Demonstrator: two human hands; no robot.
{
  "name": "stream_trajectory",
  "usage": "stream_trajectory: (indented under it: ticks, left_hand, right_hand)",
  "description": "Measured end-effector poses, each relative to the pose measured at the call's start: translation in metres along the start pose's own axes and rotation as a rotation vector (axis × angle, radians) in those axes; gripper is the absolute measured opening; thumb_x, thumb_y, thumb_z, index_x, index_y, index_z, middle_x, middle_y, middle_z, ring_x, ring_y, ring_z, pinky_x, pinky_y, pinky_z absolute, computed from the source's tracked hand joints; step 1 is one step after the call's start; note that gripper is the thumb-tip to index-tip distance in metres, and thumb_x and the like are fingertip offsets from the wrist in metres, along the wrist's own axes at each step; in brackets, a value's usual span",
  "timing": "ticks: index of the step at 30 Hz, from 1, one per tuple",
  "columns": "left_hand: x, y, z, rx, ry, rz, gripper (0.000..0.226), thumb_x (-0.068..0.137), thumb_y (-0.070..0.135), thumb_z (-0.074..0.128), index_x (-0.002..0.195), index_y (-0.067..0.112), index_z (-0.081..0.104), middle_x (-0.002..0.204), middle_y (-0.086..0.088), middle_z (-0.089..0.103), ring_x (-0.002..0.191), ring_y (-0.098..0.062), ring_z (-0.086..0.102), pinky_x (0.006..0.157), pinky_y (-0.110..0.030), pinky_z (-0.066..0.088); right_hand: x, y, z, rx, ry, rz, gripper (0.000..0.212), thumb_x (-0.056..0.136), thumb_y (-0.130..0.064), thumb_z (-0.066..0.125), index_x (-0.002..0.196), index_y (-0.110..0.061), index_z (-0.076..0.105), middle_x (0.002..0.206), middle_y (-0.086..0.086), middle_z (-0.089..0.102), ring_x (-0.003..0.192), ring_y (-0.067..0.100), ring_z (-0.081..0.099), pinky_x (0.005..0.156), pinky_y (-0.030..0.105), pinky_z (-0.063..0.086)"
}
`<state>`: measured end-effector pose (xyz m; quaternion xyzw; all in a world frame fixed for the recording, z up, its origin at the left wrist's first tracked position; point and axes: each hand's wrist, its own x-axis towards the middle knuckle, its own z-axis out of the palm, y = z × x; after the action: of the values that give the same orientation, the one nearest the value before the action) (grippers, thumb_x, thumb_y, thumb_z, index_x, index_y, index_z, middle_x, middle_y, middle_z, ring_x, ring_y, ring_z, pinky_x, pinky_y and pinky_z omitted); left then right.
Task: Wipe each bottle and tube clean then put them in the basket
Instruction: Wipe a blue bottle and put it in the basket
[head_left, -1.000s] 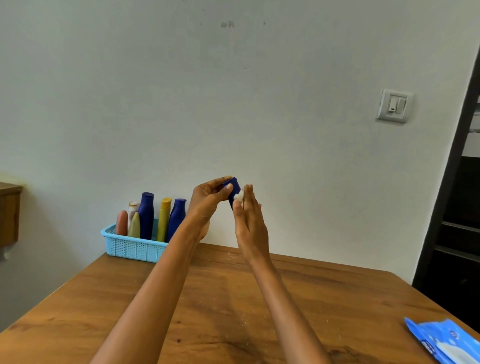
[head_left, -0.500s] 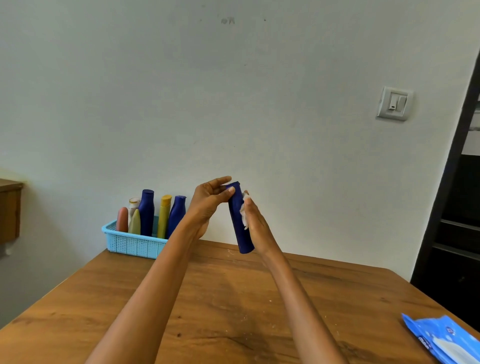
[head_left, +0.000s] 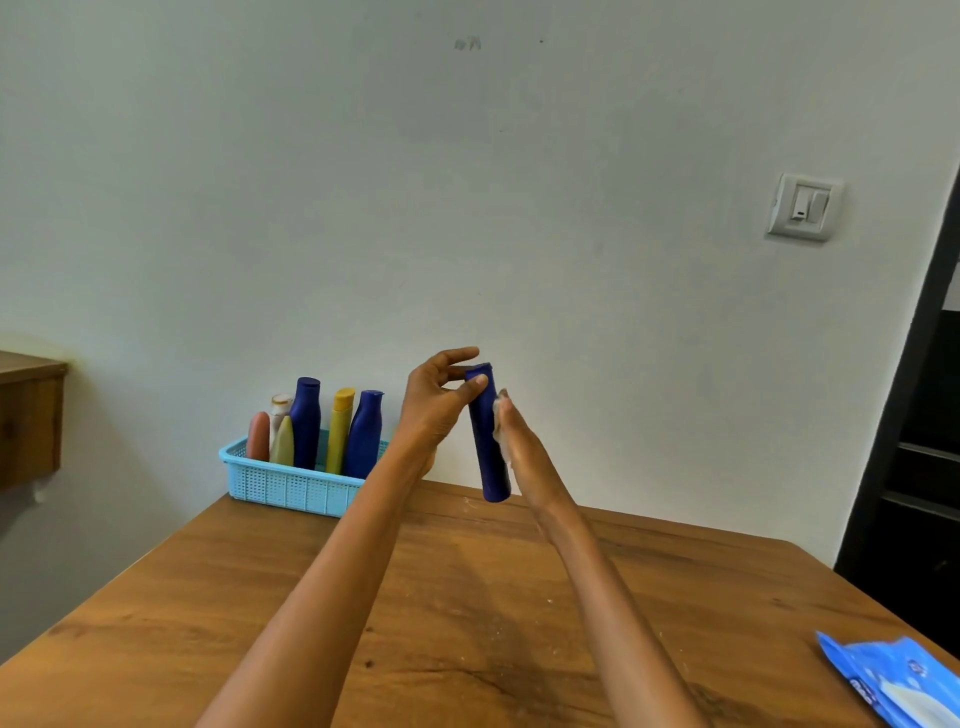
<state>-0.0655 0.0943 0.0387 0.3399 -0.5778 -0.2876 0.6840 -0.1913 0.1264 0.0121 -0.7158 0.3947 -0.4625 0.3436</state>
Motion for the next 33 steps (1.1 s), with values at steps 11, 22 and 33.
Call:
stream_trajectory:
  ticks: [11, 22, 33]
  left_hand:
    - [0.004, -0.002, -0.013, -0.095, 0.246, 0.000, 0.028, 0.086, 0.008, 0.064, 0.109, 0.024, 0.059, 0.105, -0.002, 0.064, 0.106, -0.019, 0.060, 0.085, -0.030, 0.053]
    - [-0.001, -0.006, -0.007, -0.131, 0.094, -0.059, 0.032, 0.089, 0.006, 0.060, 0.119, 0.015, 0.058, 0.115, -0.006, 0.063, 0.107, -0.016, 0.057, 0.088, -0.029, 0.050]
    - [-0.006, -0.011, 0.002, -0.009, -0.257, -0.044, 0.029, 0.088, 0.007, 0.061, 0.113, 0.022, 0.062, 0.104, 0.001, 0.068, 0.104, -0.013, 0.062, 0.085, -0.019, 0.048]
  right_hand:
    - [-0.005, 0.044, 0.021, -0.511, 0.217, -0.380, 0.058, 0.094, -0.054, 0.020, 0.144, -0.037, -0.003, 0.153, -0.020, 0.009, 0.141, 0.007, 0.024, 0.109, 0.027, 0.036]
    - [0.005, 0.051, 0.007, -0.171, 0.412, -0.053, 0.026, 0.098, -0.021, 0.044, 0.114, -0.011, 0.063, 0.103, 0.004, 0.066, 0.083, 0.007, 0.059, 0.058, 0.005, 0.041]
    - [0.012, 0.011, 0.005, -0.164, 0.498, -0.235, 0.033, 0.099, -0.030, 0.041, 0.122, -0.014, 0.060, 0.104, 0.000, 0.067, 0.088, 0.011, 0.063, 0.060, 0.005, 0.043]
